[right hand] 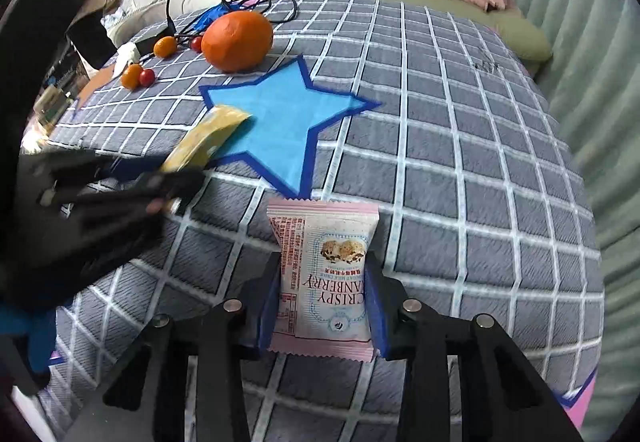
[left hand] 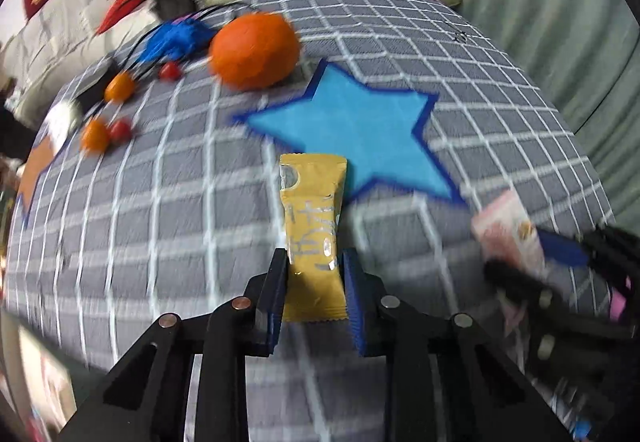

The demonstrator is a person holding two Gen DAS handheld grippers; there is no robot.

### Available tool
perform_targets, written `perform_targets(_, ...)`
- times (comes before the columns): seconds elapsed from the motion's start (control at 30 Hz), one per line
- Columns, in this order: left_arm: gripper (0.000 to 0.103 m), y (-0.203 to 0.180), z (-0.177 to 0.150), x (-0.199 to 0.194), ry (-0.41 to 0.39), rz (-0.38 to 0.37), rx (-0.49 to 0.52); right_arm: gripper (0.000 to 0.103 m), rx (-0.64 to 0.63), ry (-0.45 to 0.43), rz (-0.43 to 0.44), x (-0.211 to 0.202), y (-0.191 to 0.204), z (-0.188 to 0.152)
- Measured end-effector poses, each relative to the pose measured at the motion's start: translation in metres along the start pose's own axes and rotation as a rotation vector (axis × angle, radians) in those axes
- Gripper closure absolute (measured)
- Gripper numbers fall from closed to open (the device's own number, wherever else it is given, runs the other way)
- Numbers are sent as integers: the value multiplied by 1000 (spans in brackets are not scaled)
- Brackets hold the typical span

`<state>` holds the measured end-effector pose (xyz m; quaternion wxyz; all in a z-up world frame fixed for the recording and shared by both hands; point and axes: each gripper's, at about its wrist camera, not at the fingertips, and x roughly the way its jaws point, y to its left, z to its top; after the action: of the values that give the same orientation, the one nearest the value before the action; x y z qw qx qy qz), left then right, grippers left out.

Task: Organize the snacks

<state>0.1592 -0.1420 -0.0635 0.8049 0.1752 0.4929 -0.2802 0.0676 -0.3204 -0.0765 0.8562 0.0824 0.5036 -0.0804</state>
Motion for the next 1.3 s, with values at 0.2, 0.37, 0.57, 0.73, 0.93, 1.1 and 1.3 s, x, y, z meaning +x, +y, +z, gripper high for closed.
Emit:
perform_targets(0.2, 74, 11, -81, -41, -12, 30, -79, 63, 46, 14, 17, -27, 3, -46)
perform_targets(0.37, 74, 9, -140, -71, -26, 45, -95, 63, 95, 18, 44, -50, 15, -86)
perform_targets(0.57, 44, 13, -169, -90, -43, 29, -111, 40, 126, 18, 38, -75, 36, -131)
perform_targets(0.73, 19, 23, -162, -98, -139, 55, -88, 0, 140, -6, -2, -78, 38, -140)
perform_targets(0.93, 17, 24, -151, -68, -105, 27, -85, 0, 154, -6, -54, -59, 33, -130)
perform_targets(1.1, 0, 22, -149, -58, -102, 38, -88, 0, 73, -42, -116, -53, 45, -132)
perform_targets(1.3, 0, 22, -155, -60, -144, 40, -88, 0, 59, -108, -113, -55, 45, -138)
